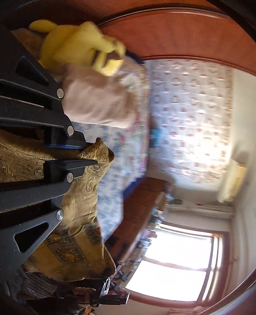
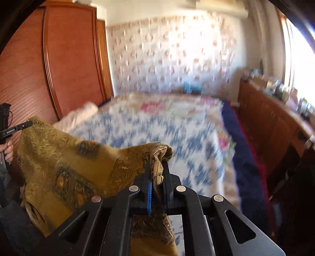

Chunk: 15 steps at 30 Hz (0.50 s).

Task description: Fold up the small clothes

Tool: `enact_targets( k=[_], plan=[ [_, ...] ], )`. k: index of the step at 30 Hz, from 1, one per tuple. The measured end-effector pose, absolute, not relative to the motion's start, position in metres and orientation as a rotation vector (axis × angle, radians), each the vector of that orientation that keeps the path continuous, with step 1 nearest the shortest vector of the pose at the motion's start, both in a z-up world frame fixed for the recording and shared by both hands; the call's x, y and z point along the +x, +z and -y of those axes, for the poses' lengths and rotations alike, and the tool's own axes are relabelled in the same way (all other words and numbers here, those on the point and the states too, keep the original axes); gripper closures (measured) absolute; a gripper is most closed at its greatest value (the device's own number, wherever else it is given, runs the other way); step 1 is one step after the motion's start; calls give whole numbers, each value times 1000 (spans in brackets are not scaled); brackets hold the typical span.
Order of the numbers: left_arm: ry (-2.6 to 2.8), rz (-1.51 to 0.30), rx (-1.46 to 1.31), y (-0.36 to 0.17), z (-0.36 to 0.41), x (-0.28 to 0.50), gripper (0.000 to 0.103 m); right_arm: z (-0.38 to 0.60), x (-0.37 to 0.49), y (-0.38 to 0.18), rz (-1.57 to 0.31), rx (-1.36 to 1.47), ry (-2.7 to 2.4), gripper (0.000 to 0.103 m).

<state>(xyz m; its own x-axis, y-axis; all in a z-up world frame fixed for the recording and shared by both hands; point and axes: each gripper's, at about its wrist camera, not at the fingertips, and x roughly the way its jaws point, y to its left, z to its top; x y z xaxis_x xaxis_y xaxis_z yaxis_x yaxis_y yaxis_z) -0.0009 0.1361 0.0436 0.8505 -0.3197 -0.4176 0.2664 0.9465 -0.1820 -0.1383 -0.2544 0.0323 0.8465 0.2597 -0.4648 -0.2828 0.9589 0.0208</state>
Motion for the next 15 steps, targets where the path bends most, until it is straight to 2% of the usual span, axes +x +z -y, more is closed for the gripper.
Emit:
enact_targets(
  k=[7, 11, 15],
  plan=[
    [-281, -292, -107, 116, -146, 6, 95, 262, -167, 117, -278, -93, 240, 96],
    [-254, -246, -72, 149, -147, 43, 95, 259, -156, 165, -193, -130, 215, 96],
    [-194, -254, -32, 159, -146, 98, 95, 244, -116, 195, -186, -184, 187, 96]
  ],
)
